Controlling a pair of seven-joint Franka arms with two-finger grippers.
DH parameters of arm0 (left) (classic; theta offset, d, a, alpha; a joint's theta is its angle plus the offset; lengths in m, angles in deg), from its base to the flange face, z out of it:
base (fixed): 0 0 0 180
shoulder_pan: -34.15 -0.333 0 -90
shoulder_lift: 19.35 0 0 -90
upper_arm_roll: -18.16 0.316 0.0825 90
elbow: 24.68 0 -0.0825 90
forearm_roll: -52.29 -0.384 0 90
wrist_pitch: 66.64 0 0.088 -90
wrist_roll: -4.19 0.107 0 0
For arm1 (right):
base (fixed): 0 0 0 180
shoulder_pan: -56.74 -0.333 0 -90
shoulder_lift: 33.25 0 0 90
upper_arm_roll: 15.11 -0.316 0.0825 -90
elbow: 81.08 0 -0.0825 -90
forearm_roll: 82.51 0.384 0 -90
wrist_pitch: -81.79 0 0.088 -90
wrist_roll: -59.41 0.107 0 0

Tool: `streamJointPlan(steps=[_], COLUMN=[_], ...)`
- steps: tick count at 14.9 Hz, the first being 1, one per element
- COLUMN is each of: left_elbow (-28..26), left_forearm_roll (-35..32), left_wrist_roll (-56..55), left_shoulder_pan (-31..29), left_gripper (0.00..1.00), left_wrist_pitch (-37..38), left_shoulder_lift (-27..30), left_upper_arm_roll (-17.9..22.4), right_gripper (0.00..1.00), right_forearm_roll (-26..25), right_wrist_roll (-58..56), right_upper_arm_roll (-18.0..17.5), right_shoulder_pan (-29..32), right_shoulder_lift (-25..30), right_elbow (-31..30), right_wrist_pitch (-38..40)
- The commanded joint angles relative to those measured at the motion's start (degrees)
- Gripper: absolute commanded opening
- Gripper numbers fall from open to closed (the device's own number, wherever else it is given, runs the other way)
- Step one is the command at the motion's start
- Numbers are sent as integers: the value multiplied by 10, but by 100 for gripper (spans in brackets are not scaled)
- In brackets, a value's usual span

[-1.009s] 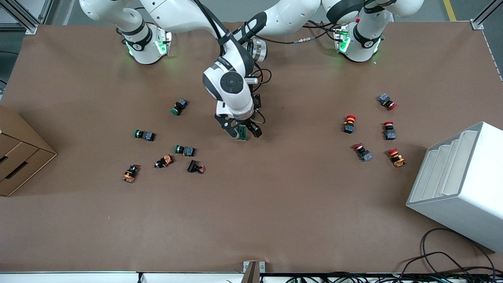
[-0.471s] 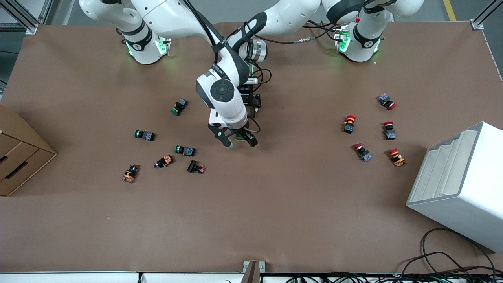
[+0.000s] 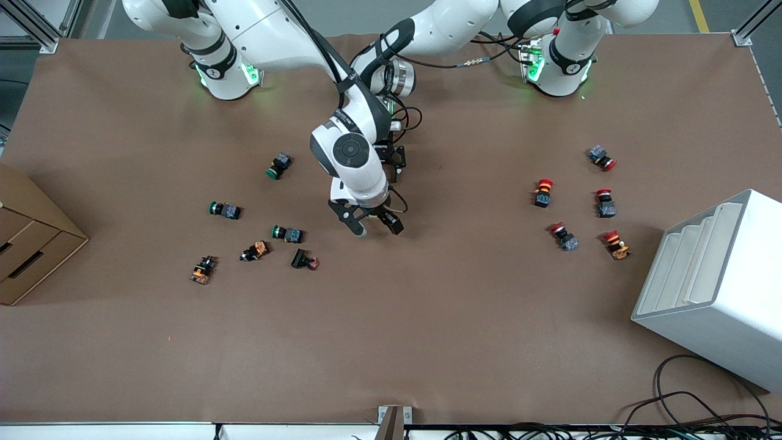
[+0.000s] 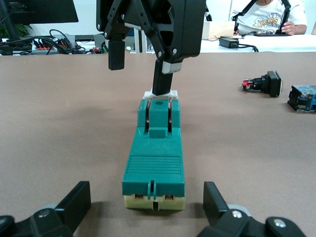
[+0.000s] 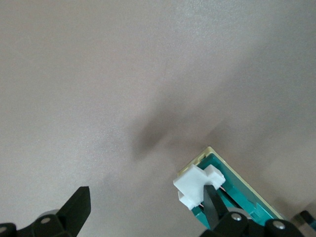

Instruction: Close load switch with both arms

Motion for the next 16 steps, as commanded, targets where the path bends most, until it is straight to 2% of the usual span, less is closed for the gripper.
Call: streamJointPlan(steps=[1, 5, 10, 13, 16], left_elbow=[18, 20, 21, 23, 54], left_forearm_roll=[-5, -1, 2, 6, 69], left_wrist_roll=[1, 26, 34, 55, 100], left_shoulder_pan=[2, -1, -2, -8, -9], left_gripper=[100, 100, 100, 100, 100], left_wrist_pitch=[-17, -17, -17, -18, -18], left_shoulder_lift=[-31, -25, -23, -14, 0], left_upper_arm_roll=[5, 5, 4, 3, -2], right_gripper=[100, 100, 100, 100, 100], right_forearm_roll=[-4, -8, -7, -7, -6], right_wrist_roll=[-6, -17, -110, -236, -394], right_upper_arm_roll=[-5, -3, -3, -3, -3], right_shoulder_pan=[9, 28, 79, 131, 198], right_shoulder_lift=[-25, -20, -3, 41, 84], right_elbow=[28, 58, 109, 108, 107], right_wrist_pitch=[-8, 17, 134, 201, 283])
